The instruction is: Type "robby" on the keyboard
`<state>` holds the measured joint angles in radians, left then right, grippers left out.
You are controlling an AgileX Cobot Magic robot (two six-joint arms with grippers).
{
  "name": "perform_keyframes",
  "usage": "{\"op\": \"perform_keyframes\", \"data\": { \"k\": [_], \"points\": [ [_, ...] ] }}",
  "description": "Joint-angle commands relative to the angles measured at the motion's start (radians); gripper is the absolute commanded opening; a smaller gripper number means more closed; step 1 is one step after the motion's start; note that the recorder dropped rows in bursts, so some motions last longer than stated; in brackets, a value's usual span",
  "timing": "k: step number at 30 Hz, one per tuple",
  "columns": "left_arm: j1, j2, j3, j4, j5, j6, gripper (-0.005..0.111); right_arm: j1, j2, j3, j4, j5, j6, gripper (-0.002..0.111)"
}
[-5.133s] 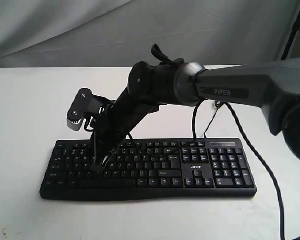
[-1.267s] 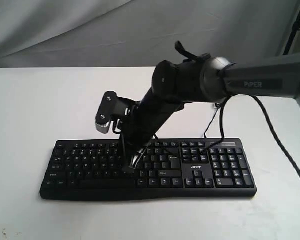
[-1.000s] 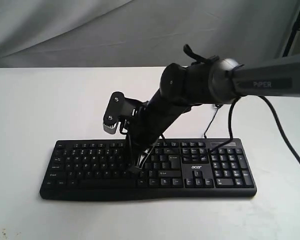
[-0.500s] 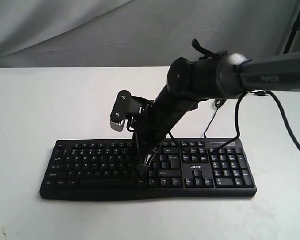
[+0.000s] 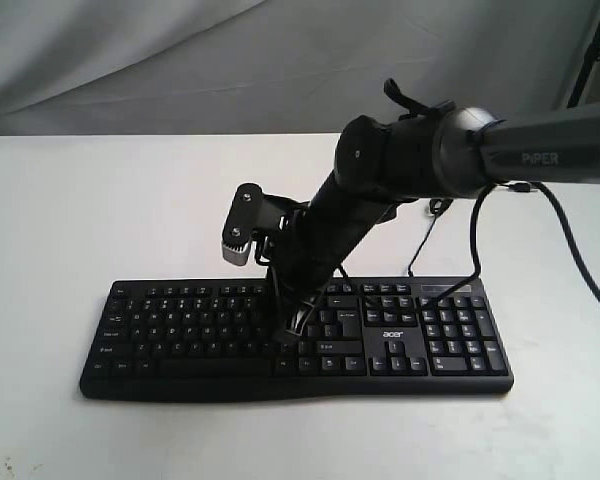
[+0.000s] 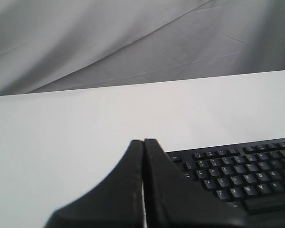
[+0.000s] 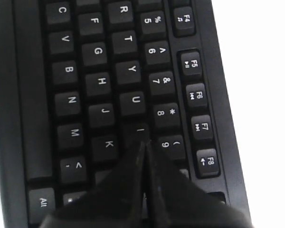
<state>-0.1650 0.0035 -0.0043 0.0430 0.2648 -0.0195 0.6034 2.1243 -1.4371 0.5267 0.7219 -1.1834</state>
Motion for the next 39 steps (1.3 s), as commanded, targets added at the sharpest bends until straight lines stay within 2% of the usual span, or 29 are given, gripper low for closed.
{"op": "perform_keyframes", "data": {
  "k": [1,19,39],
  "points": [
    [-0.006,-0.003,0.004,0.005,-0.005,-0.003,0.000,-0.007,-0.003,0.004,0.008,0.014,-0.008,0.000],
    [-0.006,-0.003,0.004,0.005,-0.005,-0.003,0.000,-0.007,0.016,0.004,0.014,-0.030,-0.009,0.000],
    [-0.006,-0.003,0.004,0.005,-0.005,-0.003,0.000,-0.007,0.016,0.004,0.016,0.001,-0.012,0.000]
  ]
}}
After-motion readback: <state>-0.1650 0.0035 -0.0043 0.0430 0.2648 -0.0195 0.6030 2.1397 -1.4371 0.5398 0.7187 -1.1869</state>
